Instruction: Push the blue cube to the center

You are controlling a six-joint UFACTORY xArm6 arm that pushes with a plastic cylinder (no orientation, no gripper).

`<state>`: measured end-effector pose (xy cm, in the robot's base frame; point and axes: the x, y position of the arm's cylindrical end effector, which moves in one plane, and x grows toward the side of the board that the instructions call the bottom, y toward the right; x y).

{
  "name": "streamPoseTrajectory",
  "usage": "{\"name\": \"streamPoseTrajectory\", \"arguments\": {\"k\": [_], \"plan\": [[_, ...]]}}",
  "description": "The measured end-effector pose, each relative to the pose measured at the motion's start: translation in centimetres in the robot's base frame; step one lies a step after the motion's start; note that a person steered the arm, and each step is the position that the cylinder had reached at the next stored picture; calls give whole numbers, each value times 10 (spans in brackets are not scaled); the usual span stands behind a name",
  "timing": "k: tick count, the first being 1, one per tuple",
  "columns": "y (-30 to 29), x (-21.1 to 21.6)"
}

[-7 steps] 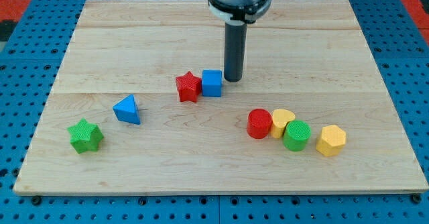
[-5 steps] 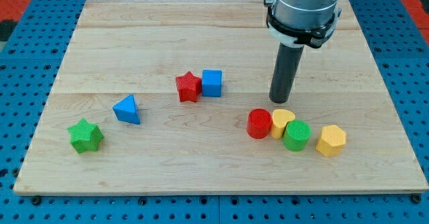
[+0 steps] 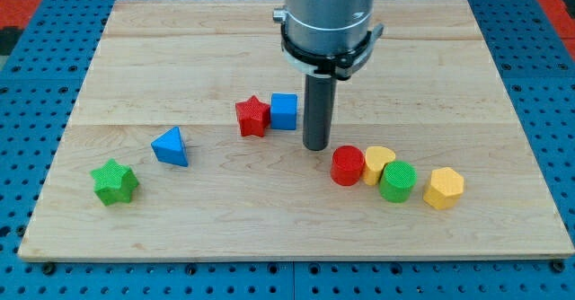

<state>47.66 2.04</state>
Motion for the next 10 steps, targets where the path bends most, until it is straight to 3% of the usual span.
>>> {"name": "streamPoseTrajectory", "arguments": {"k": [1,2,3,5,7,8,9,10], "plan": [[-8,6],[-20,-41],[-19,-32],[-33,-136],[-60,-100],[-117,-121],[-93,-182],[-89,-194]]}}
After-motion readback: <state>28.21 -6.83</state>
